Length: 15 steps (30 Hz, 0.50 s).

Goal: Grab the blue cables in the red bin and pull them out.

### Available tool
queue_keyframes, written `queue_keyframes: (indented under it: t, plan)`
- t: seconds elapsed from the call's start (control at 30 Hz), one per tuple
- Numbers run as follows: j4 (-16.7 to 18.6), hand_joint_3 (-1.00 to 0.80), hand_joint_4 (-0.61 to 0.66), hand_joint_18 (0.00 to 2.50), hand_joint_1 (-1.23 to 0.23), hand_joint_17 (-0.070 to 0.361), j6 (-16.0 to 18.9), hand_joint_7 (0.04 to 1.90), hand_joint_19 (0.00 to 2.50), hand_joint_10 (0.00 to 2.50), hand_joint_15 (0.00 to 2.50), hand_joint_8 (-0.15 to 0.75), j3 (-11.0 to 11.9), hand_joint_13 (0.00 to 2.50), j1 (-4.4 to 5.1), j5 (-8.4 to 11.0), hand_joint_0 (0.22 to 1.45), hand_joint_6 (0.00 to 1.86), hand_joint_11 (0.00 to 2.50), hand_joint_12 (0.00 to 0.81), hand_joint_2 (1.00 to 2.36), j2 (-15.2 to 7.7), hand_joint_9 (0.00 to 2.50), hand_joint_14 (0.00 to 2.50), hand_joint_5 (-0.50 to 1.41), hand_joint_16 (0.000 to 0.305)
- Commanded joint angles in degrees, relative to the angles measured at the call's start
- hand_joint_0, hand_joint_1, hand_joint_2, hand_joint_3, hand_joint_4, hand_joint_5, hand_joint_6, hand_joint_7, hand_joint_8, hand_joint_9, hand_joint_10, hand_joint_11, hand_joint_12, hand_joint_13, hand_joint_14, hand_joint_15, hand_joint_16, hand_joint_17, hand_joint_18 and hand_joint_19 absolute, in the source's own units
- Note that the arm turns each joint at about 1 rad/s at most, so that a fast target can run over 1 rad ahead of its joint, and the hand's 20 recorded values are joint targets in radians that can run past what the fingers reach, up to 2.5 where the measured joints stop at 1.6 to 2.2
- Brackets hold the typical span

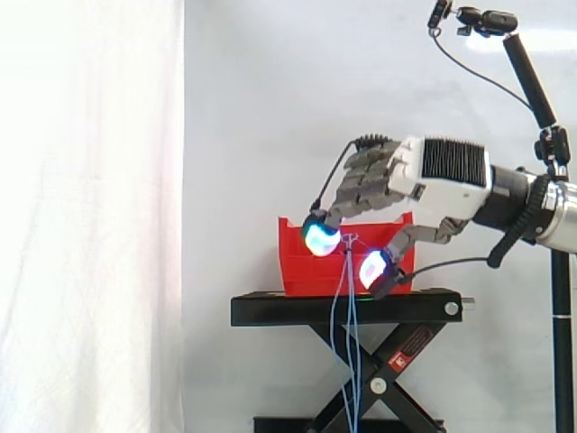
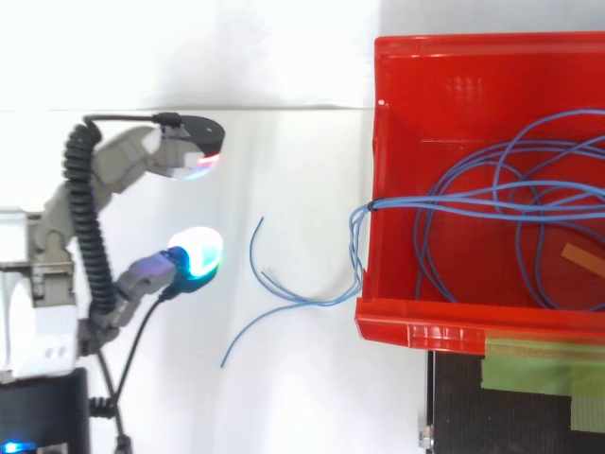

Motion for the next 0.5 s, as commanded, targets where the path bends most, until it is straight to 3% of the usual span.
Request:
queue_keyframes:
  t: [0.0, 0.23, 0.37, 0.4, 0.47]
  plan:
    - [-2.00, -1.00, 0.04, 0.51, -1.02, 0.102, 0.69, 0.64, 0.47, 0.02, 0.68, 0.234, 0.42, 0.73, -0.87, -0.82, 0.75, 0.01, 1.02, 0.345, 1.00, -0.89, 0.82, 0.02, 0.73, 0.045]
    - [-14.92, -1.00, 0.05, 0.50, -1.02, 0.101, 15.81, 0.64, 0.48, 0.03, 0.67, 0.229, 3.14, 0.72, -1.57, -1.08, 0.76, 0.01, 1.04, 0.347, 1.00, -0.98, 0.82, 0.02, 0.73, 0.045]
    - [-19.22, -1.00, 0.05, 0.50, -1.02, 0.102, 19.59, 0.64, 0.47, 0.02, 0.66, 0.233, 5.69, 0.71, -1.75, -1.69, 0.75, 0.01, 1.03, 0.348, 1.00, -2.64, 0.80, 0.02, 0.73, 0.045]
    - [-21.86, -1.00, 0.05, 0.50, -1.02, 0.102, 20.29, 0.64, 0.47, 0.02, 0.67, 0.234, 8.68, 0.71, -2.10, -3.28, 0.76, 0.01, 1.02, 0.345, 1.00, -4.40, 0.80, 0.02, 0.73, 0.045]
    - [-24.50, -1.00, 0.05, 0.50, -1.02, 0.101, 20.46, 0.65, 0.47, 0.02, 0.67, 0.234, 11.58, 0.71, -2.27, -5.30, 0.76, 0.01, 1.02, 0.344, 1.00, -6.60, 0.80, 0.02, 0.72, 0.045]
